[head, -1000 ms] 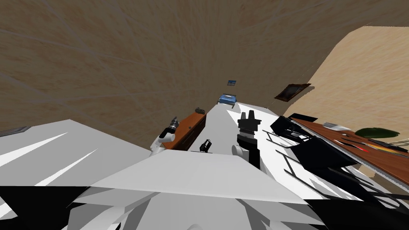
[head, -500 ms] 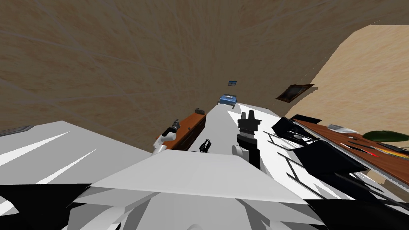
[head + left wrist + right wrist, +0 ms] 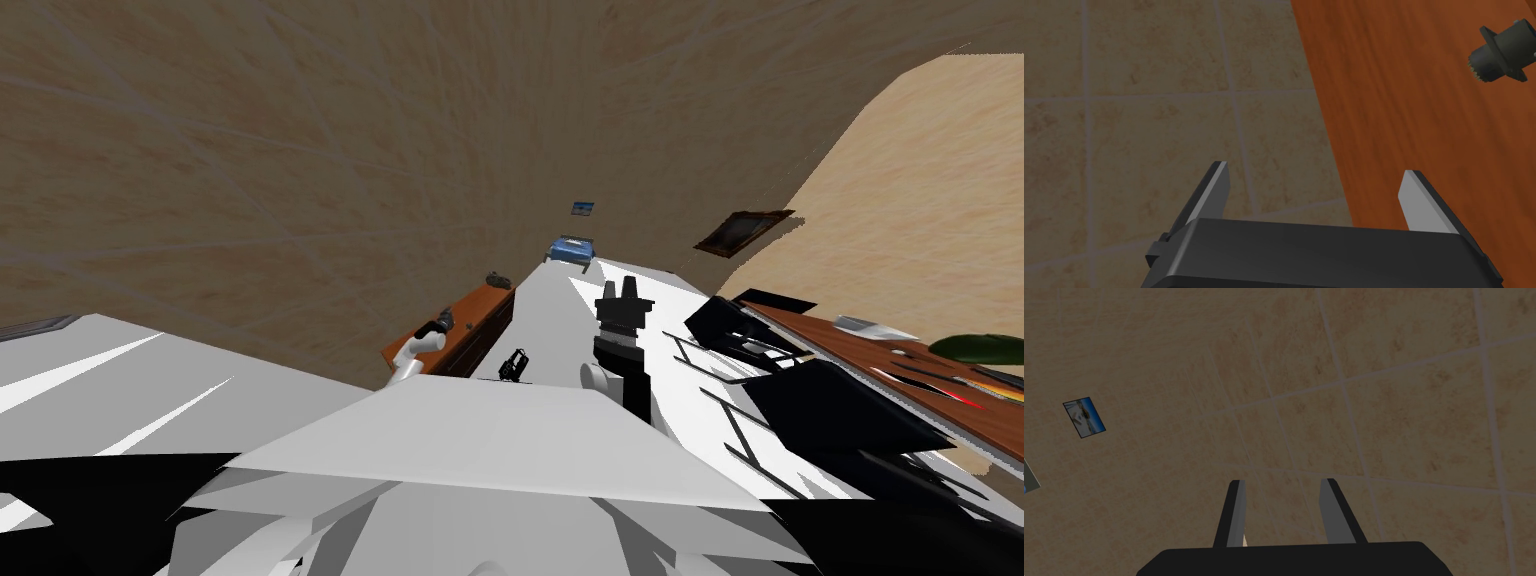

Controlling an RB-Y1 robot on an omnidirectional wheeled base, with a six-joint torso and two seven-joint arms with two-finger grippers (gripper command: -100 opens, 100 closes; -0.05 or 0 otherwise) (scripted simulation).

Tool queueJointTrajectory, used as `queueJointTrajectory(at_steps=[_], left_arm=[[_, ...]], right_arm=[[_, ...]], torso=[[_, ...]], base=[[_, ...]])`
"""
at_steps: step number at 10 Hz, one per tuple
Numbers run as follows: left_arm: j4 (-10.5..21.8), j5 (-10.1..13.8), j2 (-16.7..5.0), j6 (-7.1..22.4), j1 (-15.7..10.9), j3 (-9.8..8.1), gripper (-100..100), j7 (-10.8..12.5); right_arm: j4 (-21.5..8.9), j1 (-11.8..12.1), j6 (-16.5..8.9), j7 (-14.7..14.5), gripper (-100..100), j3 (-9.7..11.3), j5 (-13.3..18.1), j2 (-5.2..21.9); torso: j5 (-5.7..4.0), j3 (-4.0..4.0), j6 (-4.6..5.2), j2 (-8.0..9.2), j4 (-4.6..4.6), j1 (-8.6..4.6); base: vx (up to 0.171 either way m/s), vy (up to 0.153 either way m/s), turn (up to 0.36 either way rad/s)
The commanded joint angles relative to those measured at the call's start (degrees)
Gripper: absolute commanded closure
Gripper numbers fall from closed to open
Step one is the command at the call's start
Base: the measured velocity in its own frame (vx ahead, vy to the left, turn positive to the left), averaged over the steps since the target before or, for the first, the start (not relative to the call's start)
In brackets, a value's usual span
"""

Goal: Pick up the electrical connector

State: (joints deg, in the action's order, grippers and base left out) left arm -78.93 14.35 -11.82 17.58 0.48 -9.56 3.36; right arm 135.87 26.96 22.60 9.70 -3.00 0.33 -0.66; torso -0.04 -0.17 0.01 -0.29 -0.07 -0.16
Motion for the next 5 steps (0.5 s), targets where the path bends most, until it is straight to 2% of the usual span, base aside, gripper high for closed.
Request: queueJointTrajectory(at_steps=[1, 2, 3, 4, 5], left_arm=[[2.86, 0.33, -0.08, 2.86, -1.3, 0.34, -100, 0.2], [3.54, 0.33, -0.08, 3.3, -1.3, 0.34, -100, 0.2], [5.79, 0.3, 0.09, 5.2, -2.28, 0.55, -100, 0.26], [5.91, 0.3, 0.09, 5.2, -2.28, 0.55, -100, 0.26], [7.74, 0.24, 0.26, 7.04, -3.2, 0.78, -100, 0.28]], right_arm=[[0.0, 0.0, 0.0, 0.0, 0, 0.0, 0.0, 0.0], [0.0, 0.0, 0.0, 0.0, 0, 0.0, 0.0, 0.0], [0.0, 0.0, 0.0, 0.0, 0, 0.0, 0.0, 0.0], [0.0, 0.0, 0.0, 0.0, 0, 0.0, 0.0, 0.0], [0.0, 0.0, 0.0, 0.0, 0, 0.0, 0.0, 0.0]], torso=[[0.0, 0.0, 0.0, 0.0, 0.0, 0.0], [-0.01, -0.07, 0.0, -0.13, -0.02, 0.01], [0.0, -0.07, 0.0, -0.12, -0.02, 0.06], [0.01, -0.05, -0.01, -0.08, -0.02, 0.07], [0.01, -0.02, 0.0, -0.02, 0.0, 0.08]], base=[[0.114, -0.045, 0.002], [0.104, -0.027, -0.004], [0.089, -0.028, 0.0], [0.073, -0.026, 0.008], [0.082, -0.032, 0.009]])
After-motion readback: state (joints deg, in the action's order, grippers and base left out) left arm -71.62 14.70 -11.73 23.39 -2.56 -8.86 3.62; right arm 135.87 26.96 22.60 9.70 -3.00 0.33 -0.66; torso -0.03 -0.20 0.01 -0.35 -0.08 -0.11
